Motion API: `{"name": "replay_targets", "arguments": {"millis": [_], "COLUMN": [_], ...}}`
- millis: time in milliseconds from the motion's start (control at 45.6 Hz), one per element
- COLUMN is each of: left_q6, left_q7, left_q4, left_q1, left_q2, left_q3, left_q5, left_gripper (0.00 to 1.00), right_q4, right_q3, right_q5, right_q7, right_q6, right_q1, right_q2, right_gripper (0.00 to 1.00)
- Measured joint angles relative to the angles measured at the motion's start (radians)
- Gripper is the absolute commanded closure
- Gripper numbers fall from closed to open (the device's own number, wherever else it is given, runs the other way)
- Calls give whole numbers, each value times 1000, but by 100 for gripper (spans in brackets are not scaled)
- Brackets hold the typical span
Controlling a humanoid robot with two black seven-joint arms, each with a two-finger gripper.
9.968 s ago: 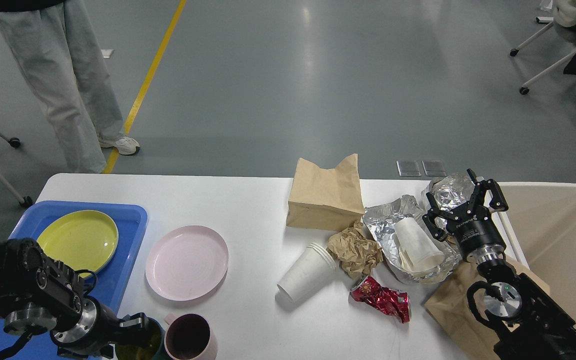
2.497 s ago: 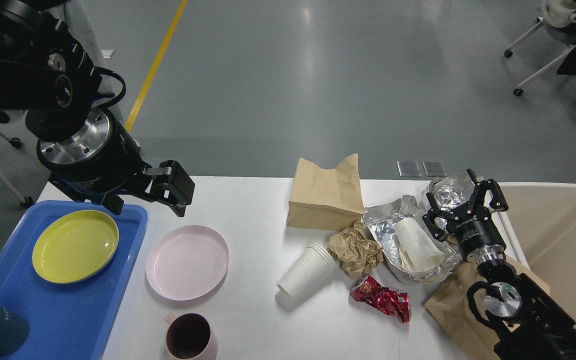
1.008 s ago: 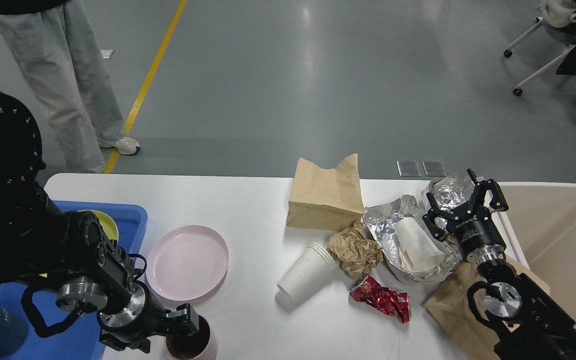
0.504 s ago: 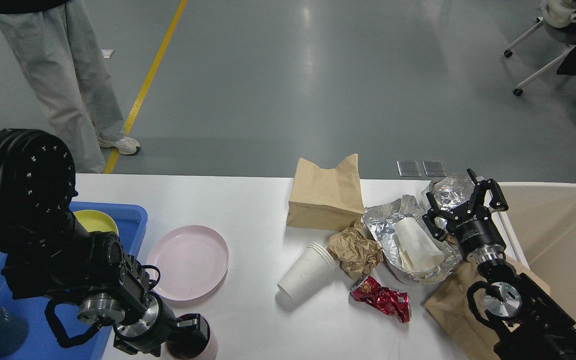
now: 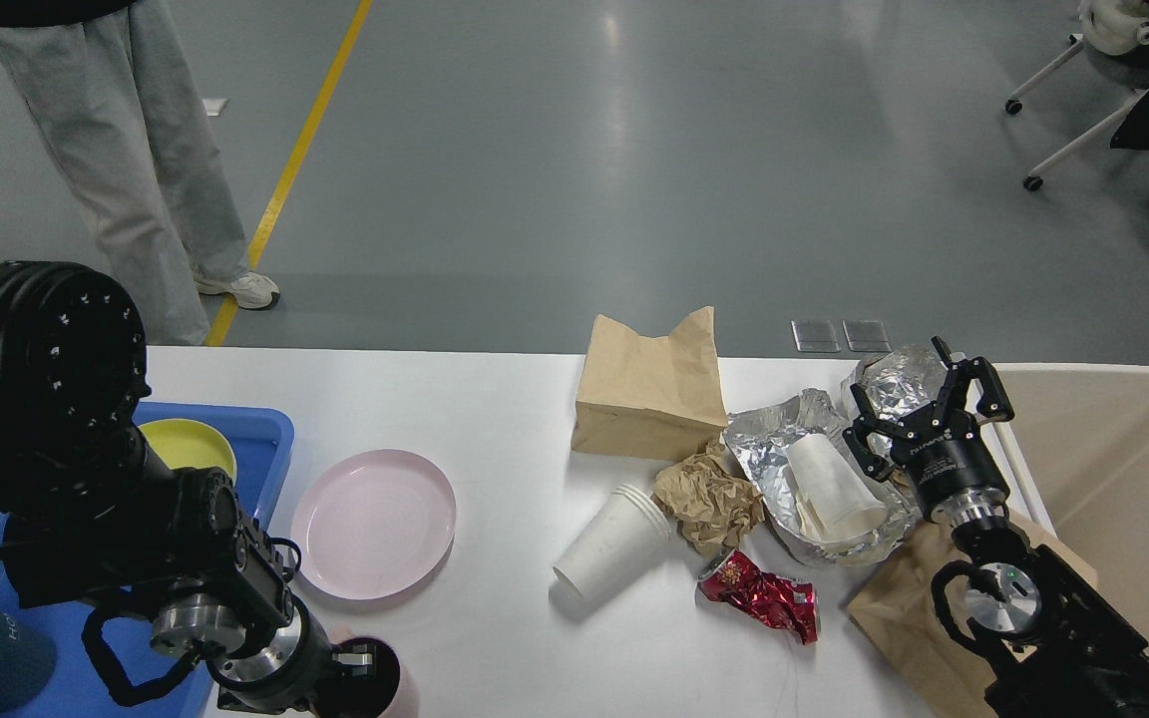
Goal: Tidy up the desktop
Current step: 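Lift the pink mug with the left gripper and set it on the tray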
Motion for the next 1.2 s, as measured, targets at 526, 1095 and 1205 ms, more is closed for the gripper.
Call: {"name": "replay_targets", "arguments": {"millis": [526, 1095, 1205], "left_q6": [-153, -681, -661], "left_q7": [37, 132, 128], "left_q4": [-123, -157, -149], "left_q1": [-258, -933, -902], "left_q2": [105, 208, 258], "left_q3": [28, 225, 238], "left_q5": [-9, 40, 97], "left_gripper": [100, 100, 100], "right_q4": [0, 0, 0], "right_q3": [0, 0, 0], "right_q5": [0, -1, 0], "right_q7": [0, 0, 0], "right_q6": [0, 0, 0], "right_q1": [0, 0, 0], "right_q2": [0, 0, 0], "right_gripper": [0, 0, 0]}}
